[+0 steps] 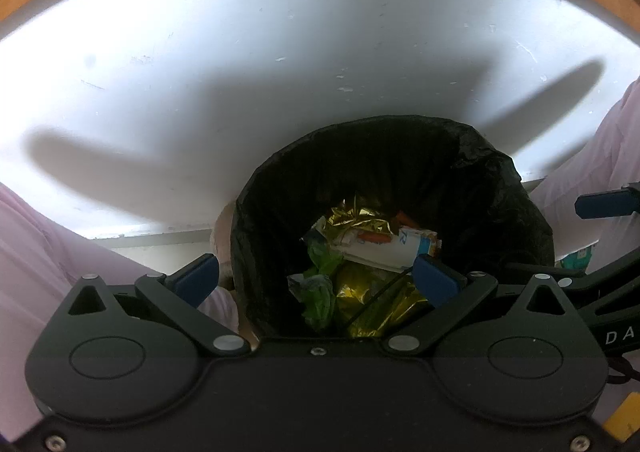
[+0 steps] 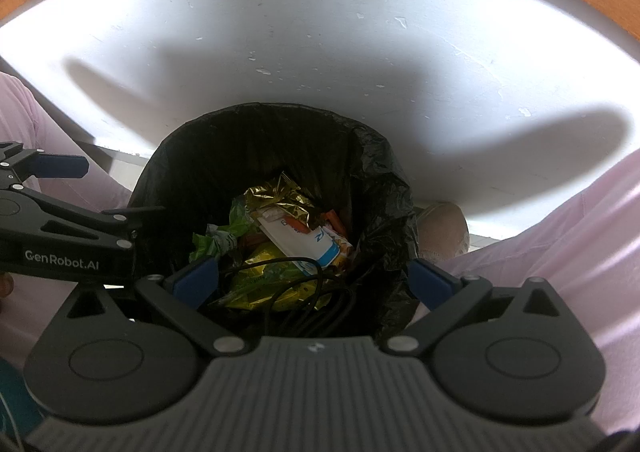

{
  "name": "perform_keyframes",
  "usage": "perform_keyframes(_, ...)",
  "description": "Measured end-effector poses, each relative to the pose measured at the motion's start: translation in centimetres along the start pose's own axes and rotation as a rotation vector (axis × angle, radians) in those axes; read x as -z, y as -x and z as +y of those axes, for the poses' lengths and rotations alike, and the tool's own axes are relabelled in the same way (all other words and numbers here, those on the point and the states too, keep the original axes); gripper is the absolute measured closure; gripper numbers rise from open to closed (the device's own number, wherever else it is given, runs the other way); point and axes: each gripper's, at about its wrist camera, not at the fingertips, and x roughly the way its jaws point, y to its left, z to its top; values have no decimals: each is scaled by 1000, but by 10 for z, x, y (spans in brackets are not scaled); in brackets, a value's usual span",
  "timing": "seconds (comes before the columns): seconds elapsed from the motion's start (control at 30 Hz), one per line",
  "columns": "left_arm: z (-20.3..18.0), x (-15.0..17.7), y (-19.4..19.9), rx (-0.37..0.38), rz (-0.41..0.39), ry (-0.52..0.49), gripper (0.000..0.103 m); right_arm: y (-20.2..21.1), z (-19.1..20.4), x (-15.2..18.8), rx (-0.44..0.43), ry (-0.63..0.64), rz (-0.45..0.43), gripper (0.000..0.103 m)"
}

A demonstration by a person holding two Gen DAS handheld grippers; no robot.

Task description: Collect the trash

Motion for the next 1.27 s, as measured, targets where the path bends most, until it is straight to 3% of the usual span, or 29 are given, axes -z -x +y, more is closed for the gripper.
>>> perform_keyframes(1.27, -2, -1, -3, 0, 6, -31, 0, 2, -2, 1, -10, -14, -10, 0)
